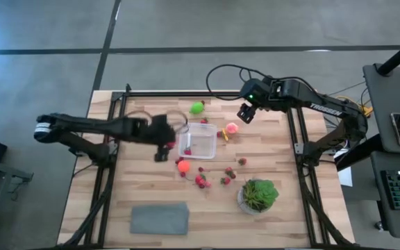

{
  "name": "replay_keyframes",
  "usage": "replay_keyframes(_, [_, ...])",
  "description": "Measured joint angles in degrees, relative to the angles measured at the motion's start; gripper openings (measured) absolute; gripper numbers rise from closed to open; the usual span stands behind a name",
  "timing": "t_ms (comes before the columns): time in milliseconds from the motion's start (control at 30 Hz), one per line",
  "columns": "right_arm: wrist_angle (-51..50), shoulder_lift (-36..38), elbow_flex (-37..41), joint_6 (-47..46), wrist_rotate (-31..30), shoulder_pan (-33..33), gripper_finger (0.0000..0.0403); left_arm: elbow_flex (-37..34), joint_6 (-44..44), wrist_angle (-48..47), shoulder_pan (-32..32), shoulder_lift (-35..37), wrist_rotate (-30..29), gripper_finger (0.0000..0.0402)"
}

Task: Pick and placing Produce into tupperware
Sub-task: Put the red apple into the transparent bin

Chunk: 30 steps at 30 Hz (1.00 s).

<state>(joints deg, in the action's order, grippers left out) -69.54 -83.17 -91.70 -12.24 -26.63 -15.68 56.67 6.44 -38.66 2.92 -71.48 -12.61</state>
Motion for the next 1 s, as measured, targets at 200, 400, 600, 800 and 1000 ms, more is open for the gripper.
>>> replay_keyframes(200, [-3.0, 0.8, 0.5, 0.3, 0.0, 0.0, 0.0287, 5.3, 3.5, 10.2, 5.8, -6.8, 4.0, 0.0257])
replay_keyframes(400, [-3.2, 4.2, 4.1, -0.8, 0.0, 0.0, 0.0285, 10.8, 6.4, 8.6, 6.7, -14.2, 4.8, 0.0257])
replay_keyframes(600, [-1.2, 10.2, 11.6, -1.8, 0.0, -0.2, 0.0284, 13.4, 7.5, 8.7, 7.7, -19.2, 5.7, 0.0257])
replay_keyframes(800, [2.0, 15.6, 19.2, -8.5, 0.1, -0.6, 0.0288, 13.7, 5.1, 7.1, 10.0, -23.2, 5.2, 0.0257])
replay_keyframes(1000, [2.7, 17.4, 22.7, -14.9, 0.1, -0.6, 0.0294, 14.5, -3.1, 4.5, 12.2, -26.8, 5.1, 0.0257])
